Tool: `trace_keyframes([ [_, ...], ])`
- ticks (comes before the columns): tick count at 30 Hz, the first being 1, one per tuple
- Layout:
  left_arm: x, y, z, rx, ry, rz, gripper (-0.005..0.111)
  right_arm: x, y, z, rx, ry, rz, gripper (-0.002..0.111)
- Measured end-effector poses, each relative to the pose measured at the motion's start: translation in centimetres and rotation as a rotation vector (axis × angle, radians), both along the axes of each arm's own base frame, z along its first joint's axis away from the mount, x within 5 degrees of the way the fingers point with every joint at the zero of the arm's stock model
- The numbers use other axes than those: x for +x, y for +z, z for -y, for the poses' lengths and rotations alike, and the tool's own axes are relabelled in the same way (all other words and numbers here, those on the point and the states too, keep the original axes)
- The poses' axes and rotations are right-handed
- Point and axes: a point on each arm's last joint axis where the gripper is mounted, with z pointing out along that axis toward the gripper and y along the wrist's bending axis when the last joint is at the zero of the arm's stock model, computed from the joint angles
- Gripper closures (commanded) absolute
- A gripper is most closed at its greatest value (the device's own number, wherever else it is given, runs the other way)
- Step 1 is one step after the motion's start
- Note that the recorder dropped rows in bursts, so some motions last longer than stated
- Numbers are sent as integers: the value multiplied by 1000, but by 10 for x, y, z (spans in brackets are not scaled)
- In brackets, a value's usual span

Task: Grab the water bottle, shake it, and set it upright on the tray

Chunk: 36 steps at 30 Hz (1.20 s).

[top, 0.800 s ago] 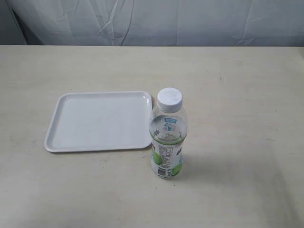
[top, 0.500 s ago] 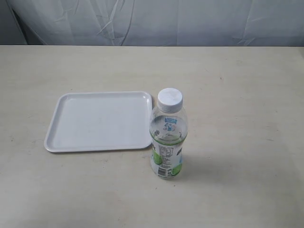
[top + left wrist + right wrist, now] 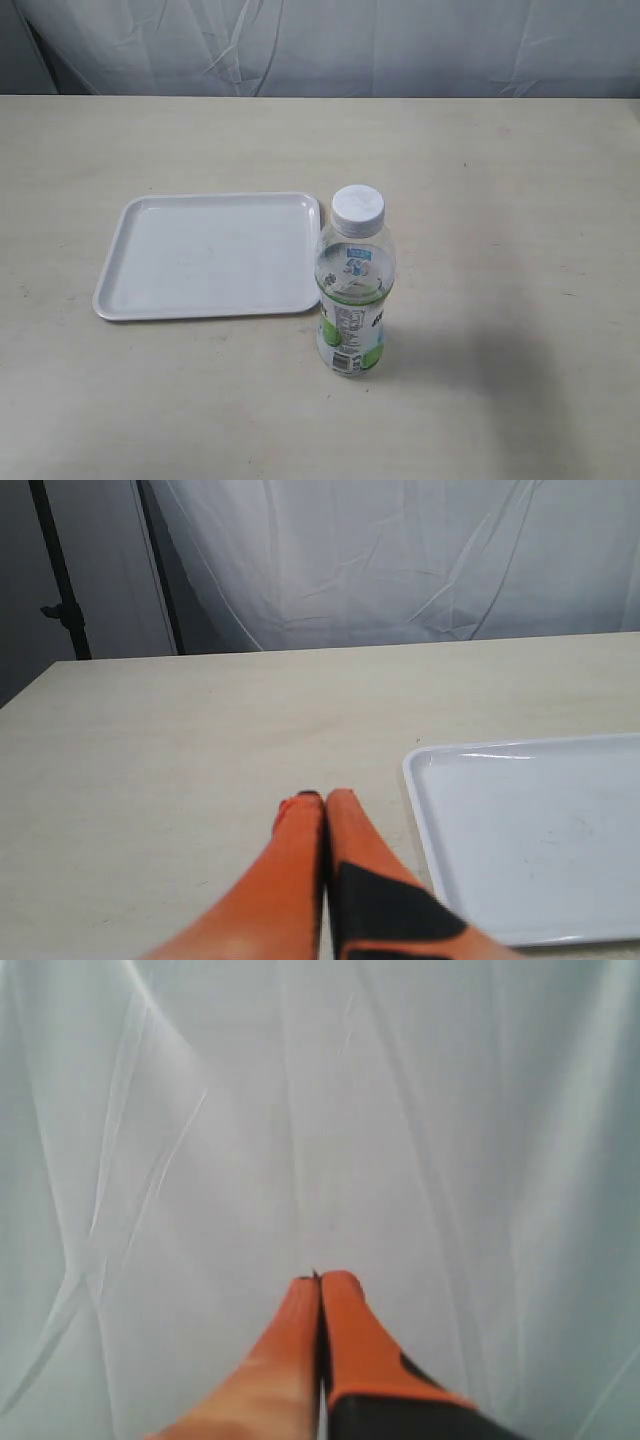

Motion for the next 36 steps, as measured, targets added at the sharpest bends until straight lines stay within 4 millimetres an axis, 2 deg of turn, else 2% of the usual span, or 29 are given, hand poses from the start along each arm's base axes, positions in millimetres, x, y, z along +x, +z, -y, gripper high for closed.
trace_keyframes([
  [1, 0, 0, 0, 0, 0, 0, 106, 28, 0, -6, -53, 45, -110, 109],
  [3, 0, 0, 0, 0, 0, 0, 106, 61, -15, -11, -58, 94, -247, 109],
  [5, 0, 0, 0, 0, 0, 0, 106, 73, -37, -14, -21, 124, -333, 109],
  [7, 0, 0, 0, 0, 0, 0, 106, 73, -58, -19, -38, 160, -389, 109],
  [10, 0, 0, 0, 0, 0, 0, 106, 62, -94, -36, -83, 275, -470, 109],
  [14, 0, 0, 0, 0, 0, 0, 106, 30, -139, -61, -95, 515, -525, 109],
  [17, 0, 0, 0, 0, 0, 0, 106, -2, -154, -77, -80, 740, -464, 109],
  [20, 0, 0, 0, 0, 0, 0, 106, -25, -163, -83, -62, 855, -407, 108],
  [23, 0, 0, 0, 0, 0, 0, 106, -36, -173, -82, -70, 882, -408, 91],
  [24, 0, 0, 0, 0, 0, 0, 106, -38, -177, -83, -82, 891, -418, 80],
  [28, 0, 0, 0, 0, 0, 0, 106, -46, -187, -86, -143, 967, -448, 16],
  [29, 0, 0, 0, 0, 0, 0, 106, -48, -188, -86, -150, 982, -448, 4],
  [36, 0, 0, 0, 0, 0, 0, 106, -58, -193, -91, -207, 1110, -467, 4],
])
